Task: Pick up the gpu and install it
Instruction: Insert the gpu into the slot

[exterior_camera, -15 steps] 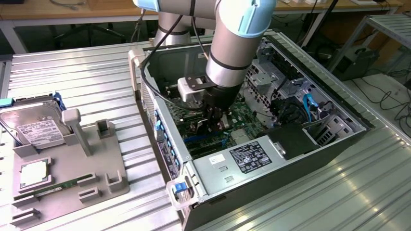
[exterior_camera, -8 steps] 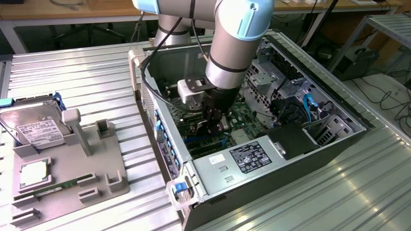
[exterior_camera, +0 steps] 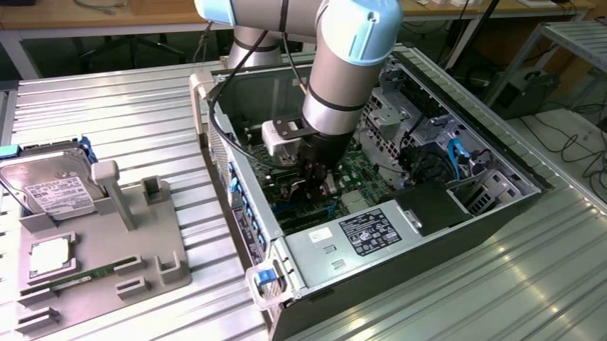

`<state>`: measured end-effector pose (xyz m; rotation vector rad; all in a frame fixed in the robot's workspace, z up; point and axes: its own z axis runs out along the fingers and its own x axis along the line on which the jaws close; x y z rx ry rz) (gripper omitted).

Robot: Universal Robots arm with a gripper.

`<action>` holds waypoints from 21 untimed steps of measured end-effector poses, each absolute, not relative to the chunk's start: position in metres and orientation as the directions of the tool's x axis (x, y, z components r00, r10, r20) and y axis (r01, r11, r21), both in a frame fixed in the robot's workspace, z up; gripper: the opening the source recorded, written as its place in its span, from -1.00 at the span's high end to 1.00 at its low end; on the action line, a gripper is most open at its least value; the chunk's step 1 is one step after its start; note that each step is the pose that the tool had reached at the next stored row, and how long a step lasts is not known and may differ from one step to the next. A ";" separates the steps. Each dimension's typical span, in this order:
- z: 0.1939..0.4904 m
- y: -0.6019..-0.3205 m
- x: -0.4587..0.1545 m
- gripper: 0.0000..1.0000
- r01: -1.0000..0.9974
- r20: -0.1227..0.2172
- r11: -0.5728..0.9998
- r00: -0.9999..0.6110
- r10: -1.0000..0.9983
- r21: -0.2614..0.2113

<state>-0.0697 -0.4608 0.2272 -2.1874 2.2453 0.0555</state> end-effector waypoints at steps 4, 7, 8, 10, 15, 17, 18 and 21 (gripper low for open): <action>0.216 -0.461 -0.072 0.43 -0.999 -0.030 0.026 -0.027 -0.999 0.020; 0.226 -0.461 -0.072 0.29 -0.999 -0.029 0.026 -0.026 -0.999 0.020; 0.229 -0.461 -0.072 0.29 -0.999 -0.030 0.026 -0.026 -0.999 0.019; 0.238 -0.461 -0.072 0.29 -1.000 -0.030 0.026 -0.026 -0.999 0.018; 0.263 -0.461 -0.072 0.29 -1.000 -0.030 0.026 -0.026 -0.999 0.017; 0.273 -0.461 -0.072 0.29 -1.000 -0.030 0.026 -0.026 -0.999 0.016; 0.278 -0.461 -0.072 0.29 -1.000 -0.030 0.026 -0.026 -0.999 0.016; 0.290 -0.461 -0.072 0.29 -1.000 -0.029 0.026 -0.026 -0.999 0.013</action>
